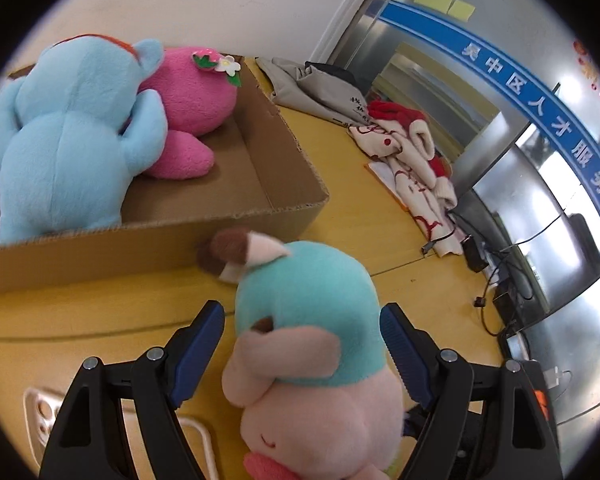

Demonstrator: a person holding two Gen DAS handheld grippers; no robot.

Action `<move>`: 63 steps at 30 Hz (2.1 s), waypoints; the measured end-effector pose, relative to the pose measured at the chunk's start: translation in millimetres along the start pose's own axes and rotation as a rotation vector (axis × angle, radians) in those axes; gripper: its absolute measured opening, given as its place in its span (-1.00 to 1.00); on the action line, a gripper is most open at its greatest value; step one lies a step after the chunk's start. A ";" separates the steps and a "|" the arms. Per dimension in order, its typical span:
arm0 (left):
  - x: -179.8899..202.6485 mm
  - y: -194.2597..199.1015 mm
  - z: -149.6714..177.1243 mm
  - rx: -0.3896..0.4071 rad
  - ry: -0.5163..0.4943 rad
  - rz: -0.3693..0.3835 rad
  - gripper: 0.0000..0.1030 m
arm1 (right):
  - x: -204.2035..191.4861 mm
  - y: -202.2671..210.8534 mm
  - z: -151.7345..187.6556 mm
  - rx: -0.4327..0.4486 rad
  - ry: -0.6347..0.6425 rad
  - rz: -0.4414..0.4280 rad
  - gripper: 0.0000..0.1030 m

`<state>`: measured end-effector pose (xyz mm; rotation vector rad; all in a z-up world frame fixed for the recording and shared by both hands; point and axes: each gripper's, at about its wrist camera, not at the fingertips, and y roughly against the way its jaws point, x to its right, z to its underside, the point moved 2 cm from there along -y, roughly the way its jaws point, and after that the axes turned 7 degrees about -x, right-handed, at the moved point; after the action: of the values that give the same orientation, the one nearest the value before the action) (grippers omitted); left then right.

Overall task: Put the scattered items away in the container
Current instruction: 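Close both grippers on the teal-pink pig plush, then lift the pig plush and carry it over the box with both grippers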

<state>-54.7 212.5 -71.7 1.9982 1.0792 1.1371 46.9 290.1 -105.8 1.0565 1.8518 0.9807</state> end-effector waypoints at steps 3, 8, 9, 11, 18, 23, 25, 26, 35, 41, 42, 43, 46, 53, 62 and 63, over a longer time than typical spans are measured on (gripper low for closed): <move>-3.8 -20.2 -4.7 -0.087 0.002 0.059 0.56 | 0.5 10.9 0.6 -0.003 0.001 0.012 0.50; -0.6 -25.9 1.6 -0.116 -0.025 0.072 0.45 | 1.5 35.7 2.3 0.011 -0.031 -0.022 0.79; -0.8 -24.9 2.1 -0.118 -0.023 0.071 0.40 | 0.2 43.3 1.8 0.022 -0.037 -0.041 0.85; -1.2 -23.4 3.6 -0.121 -0.017 0.070 0.37 | -5.3 55.6 -1.4 0.042 -0.040 -0.065 0.87; -4.6 -18.6 8.6 -0.122 0.008 0.075 0.29 | -17.1 48.8 -8.8 0.029 -0.057 0.010 0.64; -5.7 -12.7 13.4 -0.114 0.018 0.081 0.24 | -27.3 57.2 0.5 0.035 -0.024 0.019 0.50; -2.5 -7.8 15.7 -0.102 0.006 0.082 0.20 | -34.7 59.8 0.5 0.041 -0.020 0.018 0.44; -1.2 -4.1 17.0 -0.094 -0.004 0.089 0.19 | -37.5 63.3 3.0 0.047 -0.017 0.019 0.42; 4.8 52.0 11.7 0.037 -0.020 0.117 0.16 | -72.1 92.1 19.3 0.133 0.081 0.063 0.37; 8.7 91.7 -7.8 0.149 -0.031 0.108 0.16 | -97.2 119.2 -9.8 0.204 0.165 0.090 0.37; 8.3 97.2 -13.1 0.165 -0.032 0.112 0.16 | -101.0 124.7 -15.2 0.217 0.181 0.097 0.37; 8.6 102.0 -17.9 0.179 -0.035 0.114 0.16 | -102.3 128.1 -20.2 0.227 0.192 0.103 0.38; 12.0 118.1 -34.7 0.227 -0.054 0.114 0.16 | -110.2 140.0 -34.6 0.260 0.224 0.120 0.38; 18.2 144.7 -70.6 0.291 -0.093 0.096 0.16 | -118.7 169.6 -70.5 0.327 0.278 0.143 0.38; 16.1 147.5 -108.1 0.307 -0.107 0.088 0.16 | -94.4 176.6 -131.2 0.349 0.288 0.137 0.38; 14.1 145.6 -111.3 0.306 -0.103 0.087 0.16 | -93.4 175.8 -134.4 0.347 0.289 0.135 0.38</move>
<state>-96.8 163.6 100.4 2.3327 1.1791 0.9440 15.2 236.6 126.2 1.3143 2.2704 0.9491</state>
